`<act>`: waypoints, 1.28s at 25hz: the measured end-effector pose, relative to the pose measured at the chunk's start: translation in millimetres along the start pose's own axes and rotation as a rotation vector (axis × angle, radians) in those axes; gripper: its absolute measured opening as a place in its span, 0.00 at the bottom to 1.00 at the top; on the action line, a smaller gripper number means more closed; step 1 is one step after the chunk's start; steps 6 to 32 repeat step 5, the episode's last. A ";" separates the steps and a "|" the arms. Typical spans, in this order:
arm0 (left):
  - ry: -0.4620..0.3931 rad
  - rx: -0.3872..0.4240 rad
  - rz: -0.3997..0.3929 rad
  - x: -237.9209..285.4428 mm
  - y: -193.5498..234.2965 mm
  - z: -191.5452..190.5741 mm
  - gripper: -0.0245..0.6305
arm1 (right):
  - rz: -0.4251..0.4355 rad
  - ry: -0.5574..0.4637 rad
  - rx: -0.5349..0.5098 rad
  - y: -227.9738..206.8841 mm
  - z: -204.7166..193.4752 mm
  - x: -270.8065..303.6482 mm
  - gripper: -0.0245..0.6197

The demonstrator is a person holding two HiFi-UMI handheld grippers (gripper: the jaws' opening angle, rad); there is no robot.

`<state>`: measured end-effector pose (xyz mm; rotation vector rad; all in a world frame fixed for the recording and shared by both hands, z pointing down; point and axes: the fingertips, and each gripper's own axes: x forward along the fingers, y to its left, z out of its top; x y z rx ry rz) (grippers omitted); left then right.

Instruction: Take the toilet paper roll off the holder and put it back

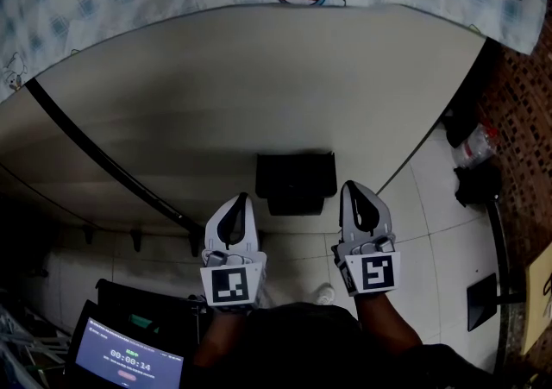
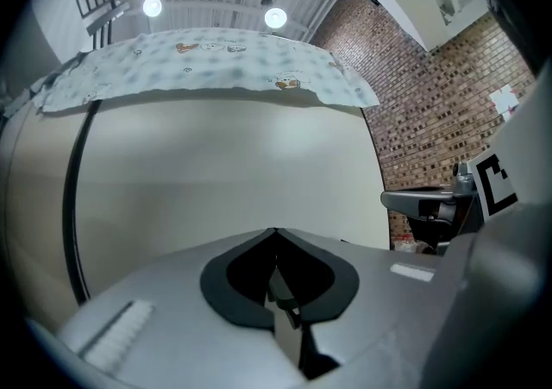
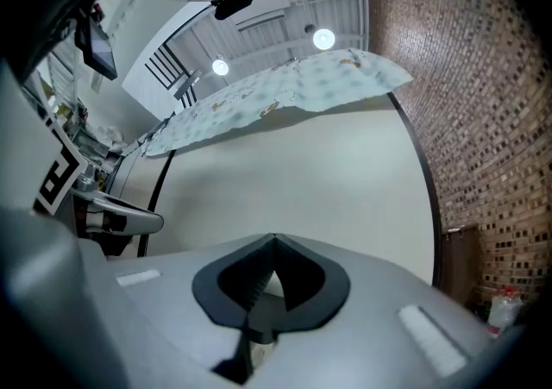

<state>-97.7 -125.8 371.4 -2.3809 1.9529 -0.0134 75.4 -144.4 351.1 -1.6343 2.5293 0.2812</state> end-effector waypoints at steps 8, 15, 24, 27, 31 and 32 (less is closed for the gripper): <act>-0.002 0.005 -0.008 -2.0 -4.7 0.8 0.06 | -0.008 -0.004 -0.015 0.6 -0.2 -3.2 0.04; -0.002 0.005 -0.008 -2.0 -4.7 0.8 0.06 | -0.008 -0.004 -0.015 0.6 -0.2 -3.2 0.04; -0.002 0.005 -0.008 -2.0 -4.7 0.8 0.06 | -0.008 -0.004 -0.015 0.6 -0.2 -3.2 0.04; -0.002 0.005 -0.008 -2.0 -4.7 0.8 0.06 | -0.008 -0.004 -0.015 0.6 -0.2 -3.2 0.04; -0.002 0.005 -0.008 -2.0 -4.7 0.8 0.06 | -0.008 -0.004 -0.015 0.6 -0.2 -3.2 0.04; -0.002 0.005 -0.008 -2.0 -4.7 0.8 0.06 | -0.008 -0.004 -0.015 0.6 -0.2 -3.2 0.04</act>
